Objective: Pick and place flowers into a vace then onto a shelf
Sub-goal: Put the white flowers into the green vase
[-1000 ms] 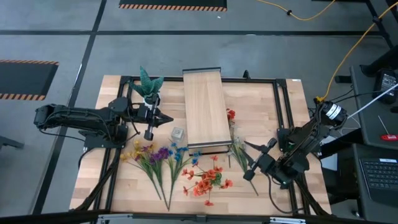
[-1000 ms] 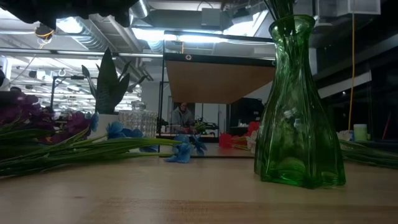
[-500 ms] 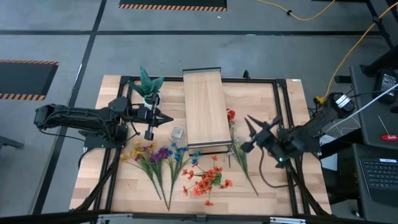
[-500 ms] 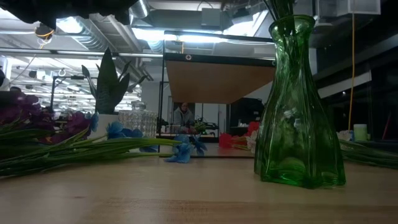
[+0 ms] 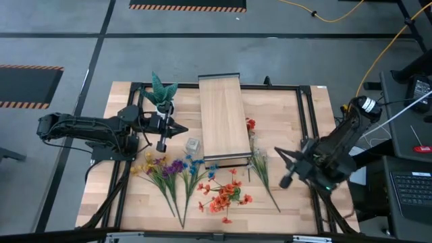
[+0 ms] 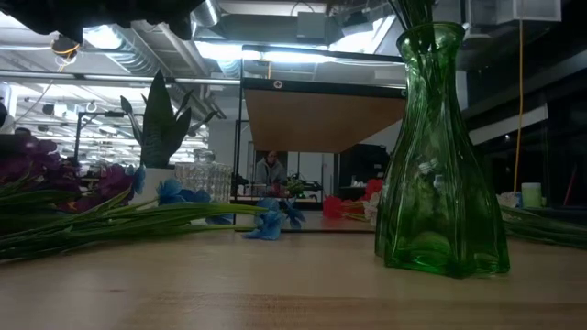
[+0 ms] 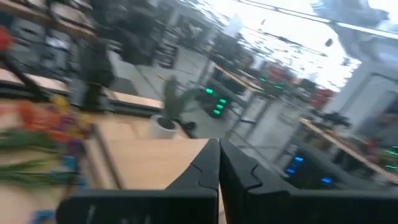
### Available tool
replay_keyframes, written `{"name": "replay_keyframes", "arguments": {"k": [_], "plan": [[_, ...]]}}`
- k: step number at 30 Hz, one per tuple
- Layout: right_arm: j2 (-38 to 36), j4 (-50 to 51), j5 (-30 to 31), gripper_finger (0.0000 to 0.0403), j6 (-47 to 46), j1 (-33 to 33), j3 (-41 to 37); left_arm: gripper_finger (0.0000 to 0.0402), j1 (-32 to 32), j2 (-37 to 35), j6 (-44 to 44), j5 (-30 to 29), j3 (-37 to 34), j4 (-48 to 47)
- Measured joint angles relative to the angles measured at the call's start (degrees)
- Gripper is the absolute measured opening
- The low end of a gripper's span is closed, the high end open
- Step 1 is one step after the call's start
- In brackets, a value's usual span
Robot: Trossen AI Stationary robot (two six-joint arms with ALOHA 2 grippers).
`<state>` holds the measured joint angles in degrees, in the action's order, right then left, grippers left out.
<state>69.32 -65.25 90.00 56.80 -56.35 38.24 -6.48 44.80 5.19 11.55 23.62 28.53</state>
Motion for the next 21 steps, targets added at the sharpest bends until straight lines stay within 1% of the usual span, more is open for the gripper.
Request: {"name": "replay_keyframes", "arguments": {"k": [4, 9, 17, 21], "plan": [[0.6, 0.22, -0.01, 0.0002, -4.94, -4.78, 0.0, 0.0003, 0.0, 0.0, -0.04, 0.02, 0.0, -0.02], [4.72, 0.37, 0.0, 0.0001, -7.29, -8.1, 0.69, 0.0003, 0.0, 0.0, -0.15, 0.04, 0.0, 0.0], [14.23, 0.37, 0.0, 0.0, -7.71, -8.82, 8.36, 0.0003, 0.0, 0.0, -3.08, 0.07, 0.0, -0.02], [19.2, 0.4, -0.03, 0.0, -10.5, -8.83, 11.91, 0.0003, 0.0, 0.0, -3.04, 0.05, 0.0, 0.0]]}}
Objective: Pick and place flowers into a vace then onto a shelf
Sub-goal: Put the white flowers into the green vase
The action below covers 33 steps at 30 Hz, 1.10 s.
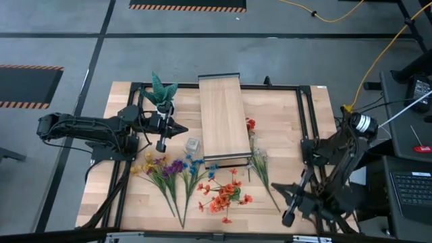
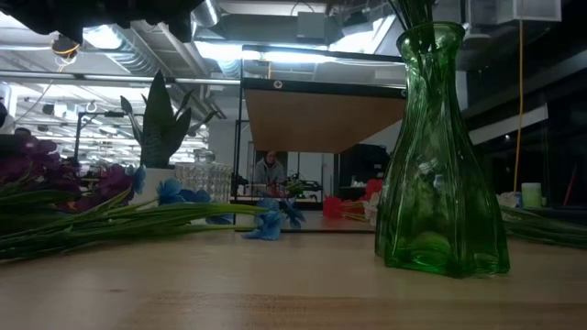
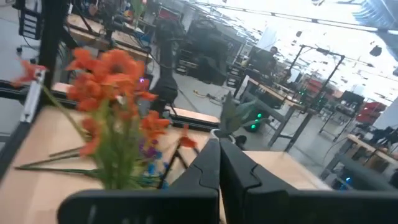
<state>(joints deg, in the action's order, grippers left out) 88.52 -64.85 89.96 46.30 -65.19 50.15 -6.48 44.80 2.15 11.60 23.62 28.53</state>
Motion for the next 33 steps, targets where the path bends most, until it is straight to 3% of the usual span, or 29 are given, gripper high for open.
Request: {"name": "replay_keyframes", "arguments": {"k": [9, 14, 17, 33], "plan": [[8.17, 0.07, -0.01, 0.0005, -0.43, 4.24, 7.38, 0.0003, 0.0, 0.0, -1.53, 0.01, 0.0, -0.01], [9.3, -0.03, 0.01, 0.001, 10.19, 7.97, 12.64, 0.0003, 0.0, 0.0, -1.59, 0.01, 0.0, -0.02], [9.36, 1.27, 0.01, 0.001, 11.13, 9.85, 14.68, 0.0003, 0.0, 0.0, -1.57, 0.01, 0.0, -0.02], [8.0, 4.88, 0.03, 0.0004, 12.12, 12.07, 14.7, 0.0003, 0.01, 0.0, -1.44, 0.01, 0.0, -0.09]]}}
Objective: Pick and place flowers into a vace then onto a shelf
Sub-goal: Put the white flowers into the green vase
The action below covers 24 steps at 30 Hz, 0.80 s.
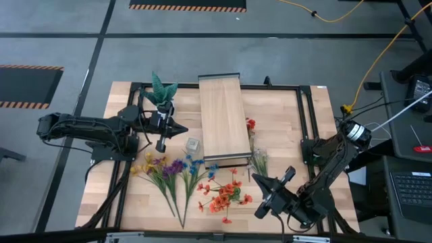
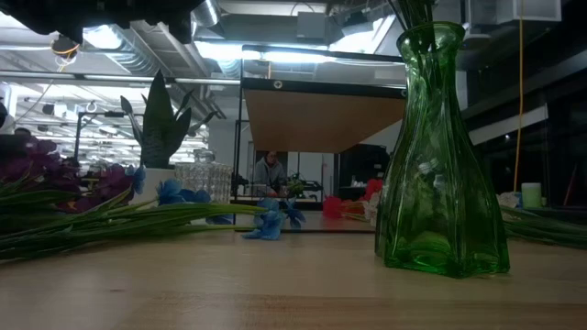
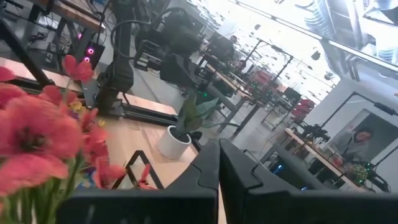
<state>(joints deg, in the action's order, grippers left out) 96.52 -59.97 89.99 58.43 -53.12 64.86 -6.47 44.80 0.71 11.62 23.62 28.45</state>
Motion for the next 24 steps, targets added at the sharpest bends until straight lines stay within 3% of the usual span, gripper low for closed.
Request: {"name": "replay_keyframes", "arguments": {"k": [6, 17, 20, 24], "plan": [[-4.25, -3.36, -0.04, 0.0003, -7.08, 0.02, -9.03, 0.0003, 0.0, -0.02, 0.02, 0.0, 0.0, -1.39], [-24.07, -23.06, 0.03, 0.0001, -11.6, 2.05, -32.65, 0.0003, 0.0, 0.0, 0.02, -0.03, 0.0, -2.83], [-28.44, -22.49, -0.12, 0.0001, -15.1, 2.88, -35.56, 0.0003, -0.01, 0.0, 0.0, -0.04, 0.0, -2.93], [-27.2, -12.99, -2.36, 0.0, -27.01, 3.05, -38.15, 0.0003, 0.01, -0.01, 0.01, -0.04, 0.0, -2.98]]}}
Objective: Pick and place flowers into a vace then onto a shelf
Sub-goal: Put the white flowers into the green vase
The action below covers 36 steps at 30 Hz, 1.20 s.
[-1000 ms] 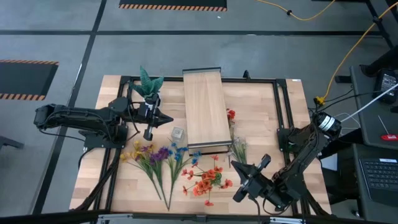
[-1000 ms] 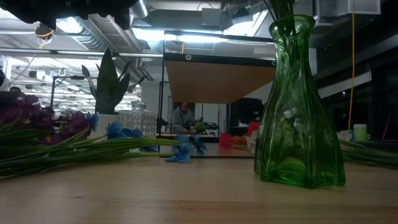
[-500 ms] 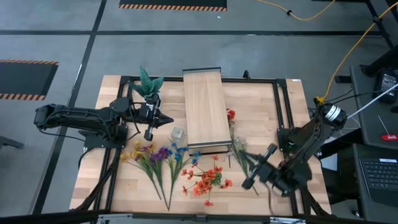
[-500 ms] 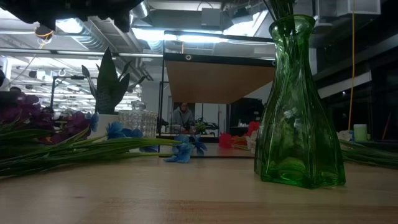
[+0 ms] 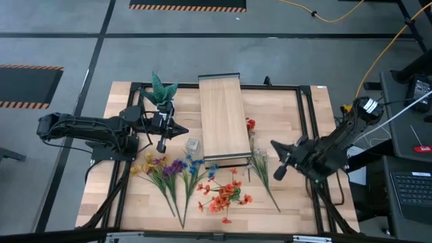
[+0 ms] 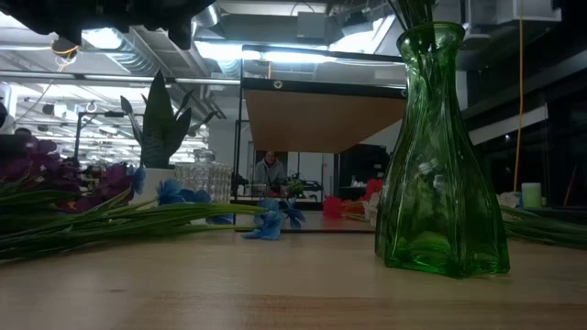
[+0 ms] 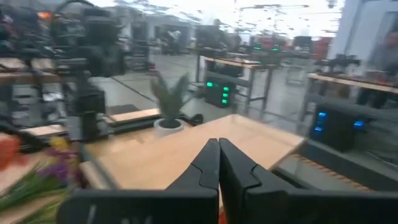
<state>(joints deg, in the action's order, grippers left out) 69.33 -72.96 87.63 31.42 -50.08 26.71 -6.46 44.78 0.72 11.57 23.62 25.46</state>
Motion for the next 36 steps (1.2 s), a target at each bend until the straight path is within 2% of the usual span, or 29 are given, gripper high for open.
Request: {"name": "replay_keyframes", "arguments": {"k": [7, 10, 12, 16, 21, 24, 26, 30, 33, 36], "plan": [[3.4, 17.79, -12.2, 0.0, -33.13, -0.01, -2.59, 0.0003, 0.0, 0.01, -0.05, -0.53, 0.0, 0.01], [3.47, 26.32, -12.21, 0.0, -46.66, 0.05, -4.0, 0.0003, 0.0, 0.01, -1.1, -0.54, 0.0, 0.01], [3.47, 31.33, -10.14, 0.0, -53.8, 0.08, -4.45, 0.0003, -0.02, 0.0, -1.92, -0.55, 0.0, 0.01], [3.16, 38.26, -7.91, 0.0, -61.12, 0.29, -4.51, 0.0003, -0.02, 0.01, -2.98, -0.55, 0.0, 0.01], [3.12, 46.4, -15.11, 0.0, -68.34, 3.76, -4.47, 0.0003, 0.0, 0.01, -2.98, -0.55, 0.0, 0.01], [3.04, 59.31, -23.4, 0.0, -80.68, 7.6, -4.32, 0.0003, -0.01, 0.0, -2.98, -0.55, 0.0, 0.01], [2.88, 71.56, -28.54, 0.0, -90.59, 9.99, -2.67, 0.0003, 0.0, 0.01, -2.98, -0.55, 0.0, 0.01], [2.88, 100.13, -33.05, 0.0, -105.23, 12.54, 4.84, 0.0003, -0.02, 0.01, -2.98, -0.55, 0.0, 0.01], [2.9, 117.72, -37.72, 0.0, -111.21, 14.0, 11.64, 0.0003, 0.0, 0.01, -2.3, -0.57, 0.0, 0.0], [2.9, 125.9, -42.31, 0.0, -112.18, 15.1, 16.76, 0.0003, 0.0, 0.01, -0.9, -0.57, 0.0, 0.0]]}}
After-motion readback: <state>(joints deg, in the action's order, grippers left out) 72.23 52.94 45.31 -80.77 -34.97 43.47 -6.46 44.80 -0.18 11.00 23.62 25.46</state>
